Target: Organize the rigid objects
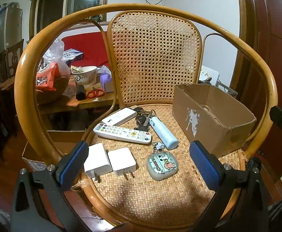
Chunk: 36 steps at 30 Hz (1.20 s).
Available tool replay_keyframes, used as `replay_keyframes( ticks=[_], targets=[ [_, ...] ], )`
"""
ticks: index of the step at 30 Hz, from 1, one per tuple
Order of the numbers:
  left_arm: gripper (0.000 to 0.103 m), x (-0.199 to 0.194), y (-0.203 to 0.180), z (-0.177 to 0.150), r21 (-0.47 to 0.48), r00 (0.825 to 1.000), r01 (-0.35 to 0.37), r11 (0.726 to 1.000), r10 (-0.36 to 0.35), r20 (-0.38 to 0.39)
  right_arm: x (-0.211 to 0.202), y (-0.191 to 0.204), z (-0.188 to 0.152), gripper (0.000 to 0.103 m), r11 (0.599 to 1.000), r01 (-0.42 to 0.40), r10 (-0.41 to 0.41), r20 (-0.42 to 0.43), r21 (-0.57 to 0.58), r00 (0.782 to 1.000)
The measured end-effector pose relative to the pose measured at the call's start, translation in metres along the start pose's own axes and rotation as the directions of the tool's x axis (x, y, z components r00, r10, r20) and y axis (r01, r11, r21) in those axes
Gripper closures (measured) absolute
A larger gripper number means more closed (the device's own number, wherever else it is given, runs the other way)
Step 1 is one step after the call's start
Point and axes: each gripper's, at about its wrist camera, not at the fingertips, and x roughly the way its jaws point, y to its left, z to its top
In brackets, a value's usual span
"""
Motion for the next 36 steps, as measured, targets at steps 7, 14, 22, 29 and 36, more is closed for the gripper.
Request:
replay_keyframes(
  ticks=[7, 14, 22, 29, 36],
  targets=[
    [0.0, 0.001, 0.001, -0.001, -0.002, 1.0, 0.0, 1.0, 0.0, -0.001, 0.0, 0.0, 0.0, 0.0, 1.0, -0.002, 0.002, -0.002, 0.002, 1.0],
    [0.0, 0.001, 0.002, -0.001, -0.003, 1.0, 0.001, 1.0, -0.001, -0.004, 0.0, 0.0, 0.0, 0.0, 1.0, -0.002, 0.002, -0.002, 0.002, 1.0],
    [0.0, 0.007, 0.001, -0.002, 0.011, 0.999, 0.025, 1.0, -0.024, -0.028, 0.0, 0.0, 0.001, 0.0, 1.0, -0.003, 0.003, 0.0, 0.01, 1.0],
    [0.0, 0.016, -0.001, -0.007, 0.054, 0.999, -0.001, 0.999, 0.003, -0.036, 0.0, -0.005, 0.001, 0.0, 0.999, -0.006, 0.006, -0.002, 0.034, 1.0],
    [0.0, 0.036, -0.007, -0.009, 0.111, 0.981, 0.147, 0.983, -0.13, -0.146, 0.004, -0.018, 0.005, 0.0, 0.993, -0.073, 0.071, 0.022, 0.095, 0.997]
  ],
)
